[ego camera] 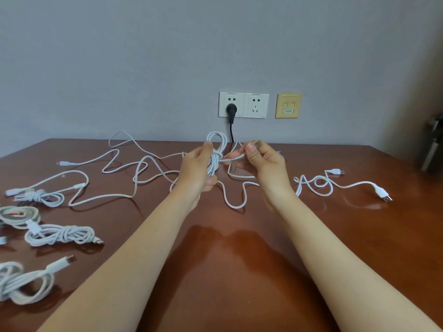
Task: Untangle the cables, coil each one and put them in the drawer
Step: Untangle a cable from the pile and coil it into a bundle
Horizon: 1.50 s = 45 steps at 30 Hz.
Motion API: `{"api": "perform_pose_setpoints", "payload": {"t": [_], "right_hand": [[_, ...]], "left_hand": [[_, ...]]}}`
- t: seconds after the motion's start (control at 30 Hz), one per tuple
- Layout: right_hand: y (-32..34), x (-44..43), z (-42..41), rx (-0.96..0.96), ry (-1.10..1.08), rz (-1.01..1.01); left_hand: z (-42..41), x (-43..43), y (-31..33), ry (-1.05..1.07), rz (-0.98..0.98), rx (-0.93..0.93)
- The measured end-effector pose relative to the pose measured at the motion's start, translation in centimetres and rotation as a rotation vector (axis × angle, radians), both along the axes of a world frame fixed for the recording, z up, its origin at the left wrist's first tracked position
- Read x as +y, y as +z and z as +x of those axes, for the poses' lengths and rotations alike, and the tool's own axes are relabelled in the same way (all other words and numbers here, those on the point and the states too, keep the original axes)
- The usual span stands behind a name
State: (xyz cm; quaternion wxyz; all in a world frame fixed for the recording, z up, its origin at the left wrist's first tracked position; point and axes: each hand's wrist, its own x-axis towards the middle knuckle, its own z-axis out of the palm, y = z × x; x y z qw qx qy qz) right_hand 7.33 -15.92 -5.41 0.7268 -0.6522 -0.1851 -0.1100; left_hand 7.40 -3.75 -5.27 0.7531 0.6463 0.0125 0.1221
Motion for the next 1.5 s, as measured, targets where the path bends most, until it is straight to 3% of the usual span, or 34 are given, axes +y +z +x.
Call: {"api": "perform_pose_setpoints", "payload": {"t": [0.1, 0.27, 0.57, 0.7, 1.03, 1.3, 1.5], "right_hand": [[0.4, -0.1, -0.3, -0.006, -0.042, 0.025], [0.7, -0.2, -0.3, 0.027, -0.036, 0.011], [1.2, -1.2, -0.2, 0.31, -0.035, -0.181], [1.0, -1.6, 0.2, 0.406, -0.047, -0.155], [0.5, -1.5, 0.6, 0.597, 0.032, 0.055], [0.7, -1.8, 0.5, 0.565, 0.072, 0.094], [0.2, -1.8, 0.7, 0.574, 0.033, 0.128]], "left_hand": [[0.0, 0.1, -0.1, 0.003, 0.062, -0.021], [0.2, 0.1, -1.0, 0.109, 0.445, -0.184], [-0.3, -0.6, -1.7, 0.101, 0.657, -0.292], [-0.8, -0.7, -1.9, 0.04, 0.781, -0.348], [-1.3, -0.3, -1.6, -0.001, 0.953, -0.381], [-1.3, -0.3, -1.6, 0.035, 1.071, -0.374], [-0.4, -0.6, -2.4, -0.06, 0.821, -0.34]]}}
